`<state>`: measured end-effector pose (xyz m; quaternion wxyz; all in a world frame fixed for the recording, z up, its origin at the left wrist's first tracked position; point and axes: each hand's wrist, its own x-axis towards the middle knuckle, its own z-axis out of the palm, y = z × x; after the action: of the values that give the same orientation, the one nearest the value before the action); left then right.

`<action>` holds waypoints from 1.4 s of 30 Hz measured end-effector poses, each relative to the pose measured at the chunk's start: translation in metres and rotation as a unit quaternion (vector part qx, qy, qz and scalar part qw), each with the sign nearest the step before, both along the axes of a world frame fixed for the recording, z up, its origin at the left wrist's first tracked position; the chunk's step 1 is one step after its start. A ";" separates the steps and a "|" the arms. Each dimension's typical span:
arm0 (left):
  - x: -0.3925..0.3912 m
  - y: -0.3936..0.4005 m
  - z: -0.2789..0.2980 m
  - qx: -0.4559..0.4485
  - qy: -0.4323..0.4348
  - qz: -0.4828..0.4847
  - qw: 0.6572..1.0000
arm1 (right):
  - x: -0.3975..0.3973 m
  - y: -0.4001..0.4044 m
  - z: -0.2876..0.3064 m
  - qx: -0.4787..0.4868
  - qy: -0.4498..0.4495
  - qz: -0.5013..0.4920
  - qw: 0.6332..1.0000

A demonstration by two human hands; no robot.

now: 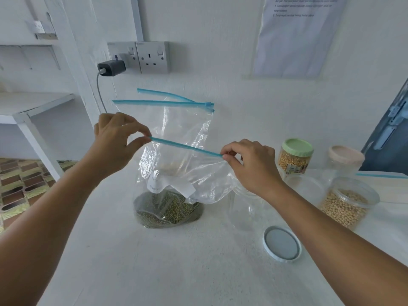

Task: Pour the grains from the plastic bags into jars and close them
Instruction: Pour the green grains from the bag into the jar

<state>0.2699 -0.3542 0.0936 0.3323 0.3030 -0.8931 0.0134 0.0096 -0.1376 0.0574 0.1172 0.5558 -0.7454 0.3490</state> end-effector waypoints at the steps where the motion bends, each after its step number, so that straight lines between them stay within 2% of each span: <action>1: 0.000 -0.002 -0.002 0.001 -0.001 -0.001 1.000 | 0.000 -0.001 0.000 -0.001 0.006 -0.002 1.000; 6: -0.004 -0.004 -0.007 0.010 0.023 -0.032 0.999 | 0.002 -0.003 0.003 0.024 0.029 -0.017 0.999; 10: -0.010 0.001 -0.006 0.016 0.052 -0.042 0.998 | 0.013 -0.008 0.009 0.042 0.057 0.048 0.996; 13: -0.015 0.009 -0.008 0.021 0.081 -0.048 0.995 | 0.023 -0.019 0.019 0.057 0.032 0.107 0.992; 16: -0.017 0.014 -0.009 0.047 0.116 -0.055 0.991 | 0.032 -0.032 0.031 0.123 0.012 0.149 0.981; 19: -0.018 0.018 -0.013 0.068 0.139 -0.056 0.986 | 0.039 -0.047 0.039 0.179 0.005 0.168 0.969; 23: -0.015 0.029 -0.024 0.104 0.151 -0.050 0.982 | 0.045 -0.056 0.036 0.196 -0.017 0.180 0.964; 28: -0.009 0.031 -0.026 0.110 0.187 -0.003 0.976 | 0.041 -0.042 0.045 0.145 -0.177 0.201 0.952; 32: -0.017 0.064 -0.028 0.094 0.216 0.016 0.972 | 0.032 -0.042 0.043 0.136 -0.255 0.190 0.938; 35: -0.031 0.089 -0.027 0.201 0.159 -0.022 0.966 | 0.034 -0.043 0.037 0.114 -0.384 0.188 0.897; 38: -0.045 0.098 -0.028 0.290 0.167 -0.018 0.942 | 0.043 -0.045 0.034 0.094 -0.488 0.199 0.844; 40: -0.051 0.099 -0.029 0.320 0.203 -0.014 0.925 | 0.046 -0.043 0.032 0.097 -0.498 0.216 0.834; 42: -0.053 0.099 -0.027 0.351 0.238 -0.013 0.905 | 0.047 -0.039 0.032 0.098 -0.458 0.236 0.851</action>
<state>0.2165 -0.2549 0.0665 0.4071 0.3830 -0.7381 -0.3778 0.0568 -0.1769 0.0894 -0.3788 0.5010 -0.5910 0.5062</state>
